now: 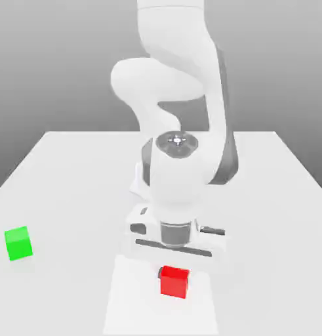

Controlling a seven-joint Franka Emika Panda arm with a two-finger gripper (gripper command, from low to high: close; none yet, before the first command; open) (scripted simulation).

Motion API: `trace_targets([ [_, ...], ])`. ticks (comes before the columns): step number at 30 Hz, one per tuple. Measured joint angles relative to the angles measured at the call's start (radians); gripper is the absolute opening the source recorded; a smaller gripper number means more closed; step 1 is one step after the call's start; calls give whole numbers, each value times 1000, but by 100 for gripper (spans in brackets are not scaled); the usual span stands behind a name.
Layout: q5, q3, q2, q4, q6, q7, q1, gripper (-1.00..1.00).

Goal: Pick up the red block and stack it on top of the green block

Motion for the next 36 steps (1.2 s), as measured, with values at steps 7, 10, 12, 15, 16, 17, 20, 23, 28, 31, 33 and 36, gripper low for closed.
trace_targets([
  [7, 10, -42, -171, -13, -160, -21, -101, -100],
  [10, 8, -90, -183, 4, -186, -39, -215, -100],
  [12, 7, -120, -189, 16, -203, -52, -292, -100],
  [15, 7, -158, -196, 33, -227, -71, -413, -100],
  [16, 7, -166, -198, 39, -235, -78, -456, -100],
  [17, 7, -179, -200, 45, -243, -85, -496, -100],
  [20, 8, -264, -205, 63, -267, -106, -567, -100],
  [23, 18, -305, -197, 77, -274, -128, -680, -100],
  [28, 60, -229, -124, 88, -208, -161, -699, -100],
  [31, 93, -216, -68, 89, -156, -186, -707, -100],
  [33, 118, -202, -27, 89, -120, -203, -716, -100],
  [36, 129, -196, -9, 89, -104, -211, -721, 100],
])
